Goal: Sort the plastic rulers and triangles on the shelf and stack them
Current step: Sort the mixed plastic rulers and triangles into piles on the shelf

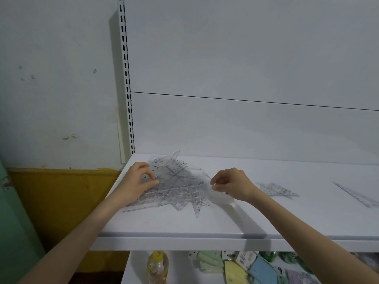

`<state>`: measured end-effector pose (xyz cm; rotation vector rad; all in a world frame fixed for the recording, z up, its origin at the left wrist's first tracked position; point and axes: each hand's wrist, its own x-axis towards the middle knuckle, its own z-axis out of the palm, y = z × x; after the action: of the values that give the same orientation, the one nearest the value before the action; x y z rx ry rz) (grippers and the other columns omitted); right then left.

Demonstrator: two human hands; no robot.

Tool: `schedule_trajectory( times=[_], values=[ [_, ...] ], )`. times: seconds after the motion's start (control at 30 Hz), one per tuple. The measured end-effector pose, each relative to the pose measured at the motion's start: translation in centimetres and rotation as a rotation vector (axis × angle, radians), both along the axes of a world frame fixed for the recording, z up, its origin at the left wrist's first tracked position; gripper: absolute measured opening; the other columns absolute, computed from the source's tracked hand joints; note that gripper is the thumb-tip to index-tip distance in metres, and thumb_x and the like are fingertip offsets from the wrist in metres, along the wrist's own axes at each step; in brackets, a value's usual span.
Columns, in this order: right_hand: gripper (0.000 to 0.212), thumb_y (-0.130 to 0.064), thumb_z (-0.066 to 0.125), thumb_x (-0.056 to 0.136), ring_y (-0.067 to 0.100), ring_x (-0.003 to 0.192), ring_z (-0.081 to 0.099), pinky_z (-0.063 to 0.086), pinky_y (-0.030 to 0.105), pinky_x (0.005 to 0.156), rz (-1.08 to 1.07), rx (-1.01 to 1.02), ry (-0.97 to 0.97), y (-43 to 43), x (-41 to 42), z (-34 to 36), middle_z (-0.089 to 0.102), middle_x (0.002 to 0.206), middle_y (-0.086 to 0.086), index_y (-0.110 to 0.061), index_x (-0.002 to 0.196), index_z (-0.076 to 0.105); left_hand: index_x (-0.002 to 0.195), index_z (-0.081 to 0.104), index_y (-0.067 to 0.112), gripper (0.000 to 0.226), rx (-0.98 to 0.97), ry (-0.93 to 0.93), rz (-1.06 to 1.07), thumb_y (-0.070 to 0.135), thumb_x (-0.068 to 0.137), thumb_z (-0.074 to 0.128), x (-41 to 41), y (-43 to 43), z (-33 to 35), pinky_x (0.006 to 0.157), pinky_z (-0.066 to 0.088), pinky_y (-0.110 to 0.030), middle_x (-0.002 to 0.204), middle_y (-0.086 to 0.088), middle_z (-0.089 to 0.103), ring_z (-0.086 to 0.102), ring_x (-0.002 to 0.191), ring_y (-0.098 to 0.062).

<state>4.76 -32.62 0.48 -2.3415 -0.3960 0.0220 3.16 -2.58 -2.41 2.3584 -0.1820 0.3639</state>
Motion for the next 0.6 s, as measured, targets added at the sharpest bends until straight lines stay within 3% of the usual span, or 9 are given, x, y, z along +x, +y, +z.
schedule_trajectory(
  times=[0.2, 0.33, 0.47, 0.6],
  values=[
    [0.012, -0.005, 0.066, 0.084, 0.005, 0.057, 0.058, 0.05, 0.016, 0.058, -0.029, 0.054, 0.022, -0.8, 0.0, 0.1, 0.066, 0.068, -0.001, -0.015, 0.078, 0.069, 0.09, 0.058, 0.019, 0.012, -0.061, -0.06, 0.057, 0.028, 0.095, 0.052, 0.5, -1.1, 0.5, 0.112, 0.019, -0.038, 0.145, -0.003, 0.037, 0.023, 0.138, -0.019],
    [0.007, -0.001, 0.062, 0.087, 0.011, 0.059, 0.067, 0.054, 0.021, 0.059, -0.036, 0.15, 0.064, -0.9, 0.0, 0.0, 0.067, 0.073, 0.003, -0.004, 0.084, 0.069, 0.097, 0.055, 0.02, 0.019, -0.077, -0.099, 0.049, 0.032, 0.099, 0.04, 1.2, -1.1, 0.2, 0.109, 0.03, -0.04, 0.141, -0.003, 0.043, 0.035, 0.132, -0.02],
    [0.006, -0.001, 0.062, 0.088, 0.016, 0.061, 0.069, 0.057, 0.026, 0.059, -0.042, 0.193, 0.086, -0.9, 0.0, -0.1, 0.067, 0.076, 0.002, -0.001, 0.087, 0.068, 0.122, 0.053, 0.01, 0.033, -0.089, -0.195, 0.086, 0.027, 0.101, 0.036, 1.8, -1.4, 0.3, 0.096, 0.038, -0.028, 0.134, -0.006, 0.049, 0.048, 0.118, -0.02],
    [0.007, -0.002, 0.062, 0.088, 0.015, 0.061, 0.068, 0.056, 0.027, 0.056, -0.047, 0.194, 0.087, -1.0, 0.0, 0.0, 0.066, 0.076, 0.002, -0.005, 0.084, 0.067, 0.118, 0.054, 0.005, 0.031, -0.095, -0.33, 0.121, 0.022, 0.1, 0.036, 2.4, -2.0, 0.7, 0.088, 0.041, -0.027, 0.121, -0.011, 0.056, 0.053, 0.107, -0.021]
  ],
)
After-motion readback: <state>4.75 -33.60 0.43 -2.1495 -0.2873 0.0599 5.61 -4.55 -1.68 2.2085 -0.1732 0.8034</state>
